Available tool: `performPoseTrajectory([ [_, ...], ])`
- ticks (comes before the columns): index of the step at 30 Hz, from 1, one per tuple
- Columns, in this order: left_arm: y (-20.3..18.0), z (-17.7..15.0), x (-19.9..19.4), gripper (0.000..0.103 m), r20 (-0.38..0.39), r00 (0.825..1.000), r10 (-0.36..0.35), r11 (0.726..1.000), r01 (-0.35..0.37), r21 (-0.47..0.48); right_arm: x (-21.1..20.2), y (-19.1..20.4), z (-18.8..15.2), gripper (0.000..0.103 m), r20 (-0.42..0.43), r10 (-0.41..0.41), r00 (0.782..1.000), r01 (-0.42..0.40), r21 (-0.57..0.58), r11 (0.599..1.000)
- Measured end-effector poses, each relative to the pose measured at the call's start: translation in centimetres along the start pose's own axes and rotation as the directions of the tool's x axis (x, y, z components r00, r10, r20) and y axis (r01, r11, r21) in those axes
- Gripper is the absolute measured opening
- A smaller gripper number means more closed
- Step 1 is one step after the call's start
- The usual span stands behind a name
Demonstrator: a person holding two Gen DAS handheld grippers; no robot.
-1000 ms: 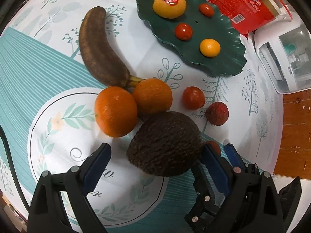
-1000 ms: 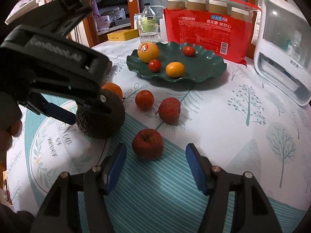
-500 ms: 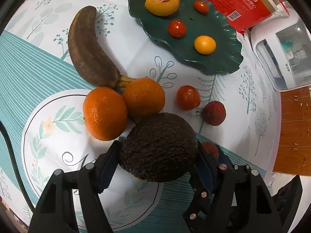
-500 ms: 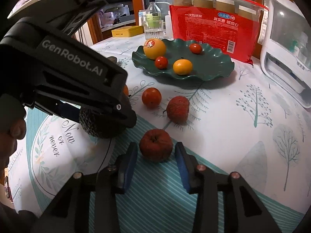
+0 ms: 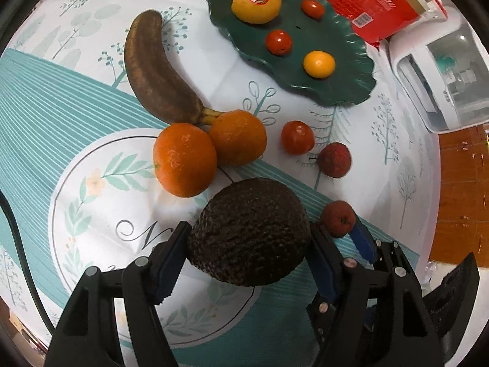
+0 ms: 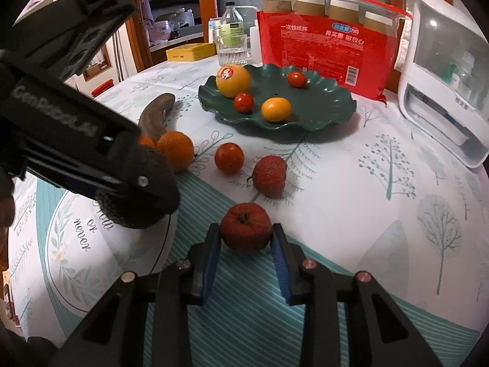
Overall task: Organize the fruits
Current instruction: 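Grasp the avocado with the left tool while the right tool grasps a red apple, then carry the avocado and apple onto the green plate and open both tools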
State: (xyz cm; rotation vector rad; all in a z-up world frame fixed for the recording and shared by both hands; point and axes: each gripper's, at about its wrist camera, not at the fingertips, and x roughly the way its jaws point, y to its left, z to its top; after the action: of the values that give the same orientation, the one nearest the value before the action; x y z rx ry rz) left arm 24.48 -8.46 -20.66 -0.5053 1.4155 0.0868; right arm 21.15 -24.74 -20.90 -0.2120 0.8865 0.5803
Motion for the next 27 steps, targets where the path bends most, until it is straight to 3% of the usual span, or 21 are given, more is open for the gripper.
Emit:
performPoseTrajectory([
  [13,-1.8,2.6,-7.2,0.071,0.073,0.996,-0.051,0.99,0.041,0.132,-2.8,-0.7,3.9,0.033,0.08,-0.09,0.993,0.088,0.024,0.996],
  [27,-5.2,11.7,-9.0,0.071,0.137,0.986,-0.097,0.965,0.059,0.255,-1.0,-3.0,11.2,0.033,0.172,-0.201,0.964,0.192,0.067,0.979],
])
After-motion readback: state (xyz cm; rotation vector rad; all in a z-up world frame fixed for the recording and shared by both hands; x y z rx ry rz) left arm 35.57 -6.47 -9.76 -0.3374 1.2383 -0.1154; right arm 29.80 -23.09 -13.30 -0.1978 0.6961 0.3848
